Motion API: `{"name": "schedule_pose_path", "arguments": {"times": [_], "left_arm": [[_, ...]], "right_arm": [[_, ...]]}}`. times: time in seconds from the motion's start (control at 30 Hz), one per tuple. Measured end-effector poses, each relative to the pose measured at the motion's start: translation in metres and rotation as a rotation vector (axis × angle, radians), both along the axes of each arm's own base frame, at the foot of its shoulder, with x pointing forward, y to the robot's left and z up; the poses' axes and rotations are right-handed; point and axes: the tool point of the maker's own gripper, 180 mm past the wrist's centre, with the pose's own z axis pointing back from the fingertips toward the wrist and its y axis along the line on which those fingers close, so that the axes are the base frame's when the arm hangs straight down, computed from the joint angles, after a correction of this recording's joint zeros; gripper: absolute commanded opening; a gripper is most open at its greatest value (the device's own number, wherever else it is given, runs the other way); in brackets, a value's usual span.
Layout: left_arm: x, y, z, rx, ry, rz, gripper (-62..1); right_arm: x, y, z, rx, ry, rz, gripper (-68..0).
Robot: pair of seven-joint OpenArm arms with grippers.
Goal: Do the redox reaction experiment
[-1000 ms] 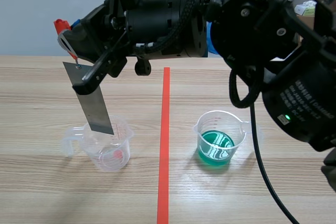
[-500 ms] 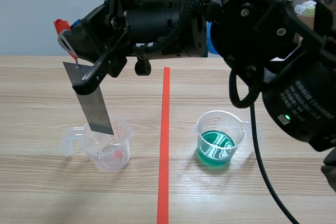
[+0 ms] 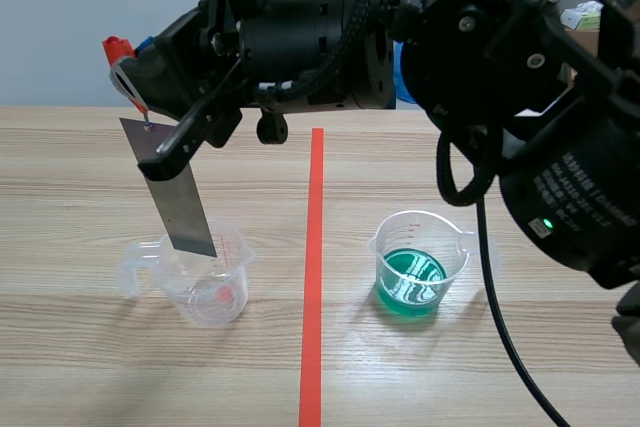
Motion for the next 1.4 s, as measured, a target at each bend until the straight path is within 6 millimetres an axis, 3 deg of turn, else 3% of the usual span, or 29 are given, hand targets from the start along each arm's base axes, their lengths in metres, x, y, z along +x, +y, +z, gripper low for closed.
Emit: {"name": "schedule_pose_path", "arguments": {"times": [0.93, 1.17, 1.4], "left_arm": [[0.0, 0.0, 0.0, 0.0, 0.0, 0.0, 0.6], [0.0, 0.0, 0.0, 0.0, 0.0, 0.0, 0.6], [0.0, 0.0, 0.0, 0.0, 0.0, 0.0, 0.6]], "right_arm": [[0.001, 0.001, 0.003, 0.026, -0.001, 0.001, -66.9], [0.011, -0.001, -0.019, 0.014, 0.032, -0.023, -66.9], [0.006, 0.008, -0.049, -0.029, 0.026, 0.005, -66.9]]}}
